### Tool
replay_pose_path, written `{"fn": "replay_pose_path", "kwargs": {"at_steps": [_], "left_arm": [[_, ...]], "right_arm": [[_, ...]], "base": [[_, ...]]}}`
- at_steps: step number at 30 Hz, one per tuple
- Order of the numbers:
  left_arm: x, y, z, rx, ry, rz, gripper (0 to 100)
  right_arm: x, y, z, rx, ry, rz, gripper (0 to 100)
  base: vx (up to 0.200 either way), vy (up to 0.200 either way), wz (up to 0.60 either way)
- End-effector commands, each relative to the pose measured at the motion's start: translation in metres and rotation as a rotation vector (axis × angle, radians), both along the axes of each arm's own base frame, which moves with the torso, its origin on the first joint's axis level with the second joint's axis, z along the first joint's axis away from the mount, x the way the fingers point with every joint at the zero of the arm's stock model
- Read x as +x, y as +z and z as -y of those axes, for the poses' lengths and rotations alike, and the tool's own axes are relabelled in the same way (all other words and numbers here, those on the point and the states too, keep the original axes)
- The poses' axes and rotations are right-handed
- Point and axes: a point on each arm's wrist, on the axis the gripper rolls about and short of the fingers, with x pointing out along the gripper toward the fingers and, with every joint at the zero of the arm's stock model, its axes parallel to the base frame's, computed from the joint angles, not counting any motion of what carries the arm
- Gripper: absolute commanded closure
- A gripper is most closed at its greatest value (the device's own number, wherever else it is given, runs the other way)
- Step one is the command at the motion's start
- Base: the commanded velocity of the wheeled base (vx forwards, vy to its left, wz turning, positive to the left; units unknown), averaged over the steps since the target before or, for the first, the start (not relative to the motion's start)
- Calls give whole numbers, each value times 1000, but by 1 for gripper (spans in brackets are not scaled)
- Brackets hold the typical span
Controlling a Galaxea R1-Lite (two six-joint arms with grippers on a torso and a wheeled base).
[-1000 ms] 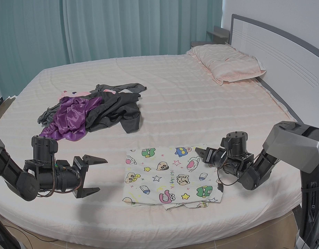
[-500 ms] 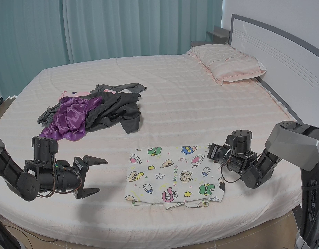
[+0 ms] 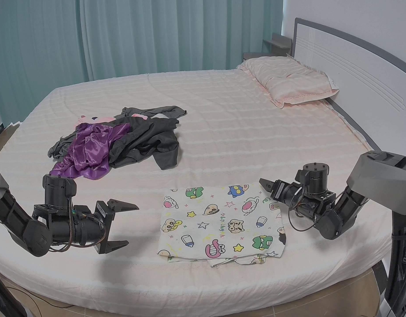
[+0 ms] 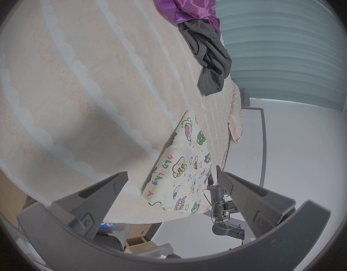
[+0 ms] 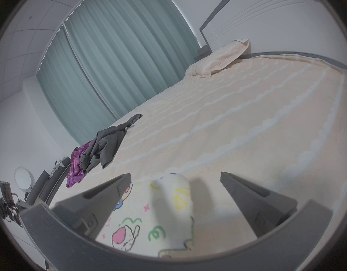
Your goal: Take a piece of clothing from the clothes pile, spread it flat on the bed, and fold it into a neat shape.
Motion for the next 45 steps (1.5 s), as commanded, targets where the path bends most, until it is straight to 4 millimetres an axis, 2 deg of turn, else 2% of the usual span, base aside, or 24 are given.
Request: {"fn": "replay_pose_path", "kwargs": {"at_steps": [1, 4, 5, 7, 11, 15, 30, 36, 39, 45], "left_arm": [[0, 0, 1, 4, 0, -1, 0], [-1, 1, 3, 4, -1, 2, 0], [-1, 1, 3, 4, -1, 2, 0], [-3, 0, 3, 8, -3, -3, 0], [-2, -2, 3, 8, -2, -9, 0], [-2, -1, 3, 8, -1, -7, 0], [-3, 0, 7, 0, -13, -8, 0], [-4, -1, 12, 3, -34, -12, 0], [-6, -2, 17, 10, -58, -11, 0], [-2, -10, 23, 47, -69, -15, 0]], "right_arm": [[-33, 27, 20, 13, -27, -5, 0], [-52, 38, 26, 51, -41, -11, 0], [-52, 38, 26, 51, -41, -11, 0], [-71, 48, 31, 94, -52, -24, 0], [-87, 44, 33, 126, -59, -73, 0], [-87, 42, 37, 123, -71, -81, 0], [-97, 37, 32, 107, -39, -111, 0], [-102, 31, 27, 94, -10, -136, 0], [-105, 24, 22, 97, 44, -173, 0], [-105, 5, 9, 106, 151, -242, 0]], "base": [[0, 0, 0], [0, 0, 0], [0, 0, 0], [0, 0, 0], [100, 0, 0], [200, 0, 0], [0, 0, 0], [0, -200, 0], [0, -200, 0], [0, 0, 0]]}}
